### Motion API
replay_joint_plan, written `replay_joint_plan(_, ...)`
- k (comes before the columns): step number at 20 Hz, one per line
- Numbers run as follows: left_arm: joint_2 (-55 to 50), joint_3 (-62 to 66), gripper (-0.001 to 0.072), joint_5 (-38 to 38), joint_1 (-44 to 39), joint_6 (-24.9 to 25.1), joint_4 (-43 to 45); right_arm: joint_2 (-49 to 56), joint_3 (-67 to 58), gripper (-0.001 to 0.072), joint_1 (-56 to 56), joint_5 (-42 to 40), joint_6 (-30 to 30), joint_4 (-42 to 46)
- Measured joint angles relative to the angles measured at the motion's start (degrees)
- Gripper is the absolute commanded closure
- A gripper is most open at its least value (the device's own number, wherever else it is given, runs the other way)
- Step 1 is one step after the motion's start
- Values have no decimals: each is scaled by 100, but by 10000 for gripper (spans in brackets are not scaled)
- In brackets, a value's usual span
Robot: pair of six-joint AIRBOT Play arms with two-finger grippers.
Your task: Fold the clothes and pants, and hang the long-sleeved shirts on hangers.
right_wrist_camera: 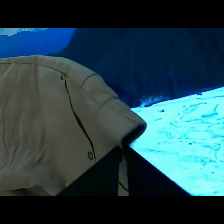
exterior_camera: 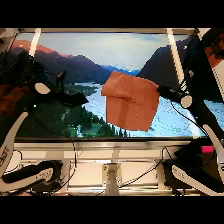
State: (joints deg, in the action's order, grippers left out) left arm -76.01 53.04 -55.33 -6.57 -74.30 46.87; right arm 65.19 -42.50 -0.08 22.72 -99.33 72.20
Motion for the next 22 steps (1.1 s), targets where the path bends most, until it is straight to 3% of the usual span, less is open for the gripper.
replay_joint_plan(1,-170,-13,247,-20,-61,177,-337,-2,-4,251,-20,15,48,50)
replay_joint_plan(6,-719,-35,247,-96,-417,852,-1497,-15,-74,268,-59,719,557,354)
replay_joint_plan(11,-857,-35,247,-107,-586,1027,-1851,-59,-87,269,-63,2481,1196,568)
replay_joint_plan(14,-874,-35,247,-105,-614,1069,-1982,-369,107,269,-63,3060,1373,542)
replay_joint_plan(22,-881,-35,247,-107,-629,1088,-2087,-1408,1613,270,-63,3171,1231,-914)
